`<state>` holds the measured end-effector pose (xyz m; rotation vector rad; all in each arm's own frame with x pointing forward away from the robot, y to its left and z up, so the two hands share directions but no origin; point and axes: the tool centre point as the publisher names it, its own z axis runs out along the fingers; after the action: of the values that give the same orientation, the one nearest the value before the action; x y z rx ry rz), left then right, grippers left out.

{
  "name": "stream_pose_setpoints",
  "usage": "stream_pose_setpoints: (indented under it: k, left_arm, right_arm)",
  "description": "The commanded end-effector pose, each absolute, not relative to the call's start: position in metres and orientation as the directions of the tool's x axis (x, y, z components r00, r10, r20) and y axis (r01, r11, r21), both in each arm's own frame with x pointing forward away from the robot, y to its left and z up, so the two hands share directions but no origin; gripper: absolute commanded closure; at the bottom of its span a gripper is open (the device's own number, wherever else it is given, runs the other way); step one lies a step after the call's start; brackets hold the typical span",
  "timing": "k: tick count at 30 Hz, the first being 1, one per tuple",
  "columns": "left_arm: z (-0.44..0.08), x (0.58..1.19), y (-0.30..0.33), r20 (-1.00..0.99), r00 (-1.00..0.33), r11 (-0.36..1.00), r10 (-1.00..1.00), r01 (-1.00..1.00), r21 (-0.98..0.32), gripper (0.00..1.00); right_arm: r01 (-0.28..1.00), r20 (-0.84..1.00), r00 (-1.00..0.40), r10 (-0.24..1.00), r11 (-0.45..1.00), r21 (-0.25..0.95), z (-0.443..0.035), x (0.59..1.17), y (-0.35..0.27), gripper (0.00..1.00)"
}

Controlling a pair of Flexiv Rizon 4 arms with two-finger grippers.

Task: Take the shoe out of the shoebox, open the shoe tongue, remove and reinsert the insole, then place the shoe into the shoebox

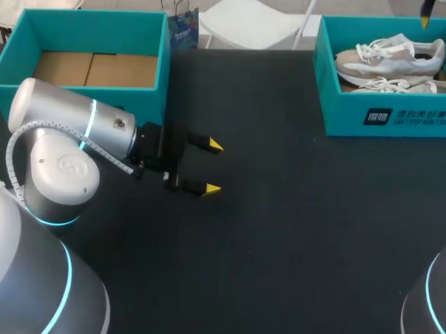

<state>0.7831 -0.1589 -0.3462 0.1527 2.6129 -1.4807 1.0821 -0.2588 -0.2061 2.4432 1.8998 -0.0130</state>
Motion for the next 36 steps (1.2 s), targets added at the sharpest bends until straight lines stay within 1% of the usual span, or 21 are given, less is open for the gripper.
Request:
stream_pose_setpoints:
  k: [1, 6, 8, 9, 11, 13, 14, 15, 16, 19, 22, 24, 25, 28, 29, 31, 33, 36]
  left_arm:
    - [-0.346, 0.783, -0.160, -0.166, -0.986, 0.515, 0.023, 0.154, -0.843, 0.00]
    - [-0.346, 0.783, -0.160, -0.166, -0.986, 0.515, 0.023, 0.154, -0.843, 0.00]
    - [-0.338, 0.790, -0.164, -0.135, -0.981, 0.563, -0.140, 0.034, -0.826, 0.00]
    - [-0.332, 0.795, -0.165, -0.078, -0.967, 0.590, -0.242, -0.083, -0.803, 0.00]
    - [-0.320, 0.807, -0.162, -0.054, -0.907, 0.598, -0.417, -0.229, -0.769, 0.00]
    - [-0.309, 0.821, -0.155, -0.023, -0.821, 0.561, -0.571, -0.370, -0.741, 0.00]
    - [-0.304, 0.827, -0.152, -0.019, -0.759, 0.532, -0.650, -0.437, -0.725, 0.00]
    - [-0.304, 0.827, -0.152, -0.019, -0.759, 0.532, -0.650, -0.437, -0.725, 0.00]
    - [-0.295, 0.839, -0.145, 0.045, -0.672, 0.460, -0.739, -0.552, -0.695, 0.00]
    - [-0.286, 0.847, -0.136, 0.038, -0.577, 0.388, -0.816, -0.595, -0.704, 0.00]
    - [-0.277, 0.857, -0.124, 0.031, -0.422, 0.266, -0.906, -0.625, -0.734, 0.00]
    - [-0.274, 0.860, -0.120, 0.033, -0.392, 0.242, -0.919, -0.629, -0.739, 0.00]
    - [-0.271, 0.866, -0.114, 0.039, -0.323, 0.190, -0.946, -0.646, -0.739, 0.00]
    - [-0.267, 0.878, -0.102, 0.054, -0.225, 0.117, -0.973, -0.680, -0.724, 0.00]
    - [-0.267, 0.885, -0.094, 0.058, -0.158, 0.067, -0.986, -0.685, -0.726, 0.00]
    - [-0.267, 0.886, -0.092, 0.053, -0.151, 0.065, -0.987, -0.681, -0.730, 0.00]
    - [-0.267, 0.886, -0.092, 0.053, -0.151, 0.065, -0.987, -0.681, -0.730, 0.00]
    - [-0.267, 0.886, -0.092, 0.053, -0.151, 0.065, -0.987, -0.681, -0.730, 0.00]
  right_arm:
    - [0.959, -0.034, 0.248, 0.968, -0.241, 0.147, -0.208, 1.062, -0.255, 0.00]
    - [0.959, -0.034, 0.248, 0.968, -0.241, 0.147, -0.208, 1.062, -0.255, 0.00]
    - [0.959, -0.034, 0.248, 0.968, -0.241, 0.147, -0.208, 1.062, -0.255, 0.00]
    - [0.959, -0.034, 0.248, 0.968, -0.241, 0.147, -0.208, 1.062, -0.255, 0.00]
    - [0.959, -0.034, 0.248, 0.968, -0.241, 0.147, -0.208, 1.062, -0.255, 0.00]
    - [0.977, -0.016, 0.189, 0.982, -0.187, 0.107, -0.210, 1.052, -0.248, 0.00]
    - [0.978, -0.018, 0.188, 0.982, -0.185, 0.095, -0.211, 1.046, -0.246, 0.00]
    - [0.978, -0.018, 0.188, 0.982, -0.185, 0.095, -0.211, 1.046, -0.246, 0.00]
    - [0.986, -0.014, 0.158, 0.987, -0.157, 0.056, -0.212, 1.034, -0.239, 0.00]
    - [0.991, -0.018, 0.130, 0.991, -0.129, 0.023, -0.212, 1.018, -0.230, 0.00]
    - [0.996, -0.020, 0.090, 0.996, -0.090, -0.006, -0.210, 0.995, -0.218, 0.00]
    - [0.996, -0.018, 0.085, 0.996, -0.085, -0.006, -0.208, 0.986, -0.213, 0.00]
    - [0.998, -0.001, 0.066, 0.998, -0.066, -0.003, -0.207, 0.974, -0.207, 0.00]
    - [0.999, 0.018, 0.045, 0.999, -0.045, 0.010, -0.205, 0.953, -0.196, 0.00]
    - [0.999, 0.016, 0.033, 0.999, -0.033, 0.007, -0.206, 0.946, -0.191, 0.00]
    - [1.000, 0.031, 0.001, 1.000, -0.001, 0.014, -0.208, 0.933, -0.184, 0.00]
    - [0.999, 0.010, -0.020, 1.000, 0.020, 0.028, -0.209, 0.921, -0.179, 0.00]
    - [0.999, 0.010, -0.020, 1.000, 0.020, 0.028, -0.209, 0.921, -0.179, 0.00]
